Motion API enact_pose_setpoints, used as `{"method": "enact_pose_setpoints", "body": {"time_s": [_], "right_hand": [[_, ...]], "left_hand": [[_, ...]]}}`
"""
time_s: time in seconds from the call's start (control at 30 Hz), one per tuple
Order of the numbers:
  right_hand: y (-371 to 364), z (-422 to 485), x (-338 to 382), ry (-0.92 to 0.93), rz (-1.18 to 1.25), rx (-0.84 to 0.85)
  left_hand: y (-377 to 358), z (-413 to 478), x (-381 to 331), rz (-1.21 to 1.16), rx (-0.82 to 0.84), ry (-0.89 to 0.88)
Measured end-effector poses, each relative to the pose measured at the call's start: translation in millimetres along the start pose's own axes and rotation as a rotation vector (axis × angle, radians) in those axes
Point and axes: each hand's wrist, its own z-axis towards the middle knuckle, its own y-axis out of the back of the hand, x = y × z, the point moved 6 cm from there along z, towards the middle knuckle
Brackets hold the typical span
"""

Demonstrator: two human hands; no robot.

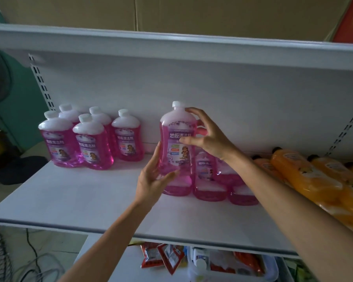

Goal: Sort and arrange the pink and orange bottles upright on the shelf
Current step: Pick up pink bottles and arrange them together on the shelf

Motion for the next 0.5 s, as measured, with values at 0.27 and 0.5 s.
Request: {"method": "enact_pose_setpoints", "body": {"time_s": [0.27, 0.5], "right_hand": [[-60, 4, 19, 0.019, -0.014, 0.017], [-119, -6, 4, -0.028, 0.012, 0.003]], "left_hand": [[61, -19, 0, 0.060, -0.044, 0.050], [116, -33, 21, 0.186, -0.058, 0.148]]}}
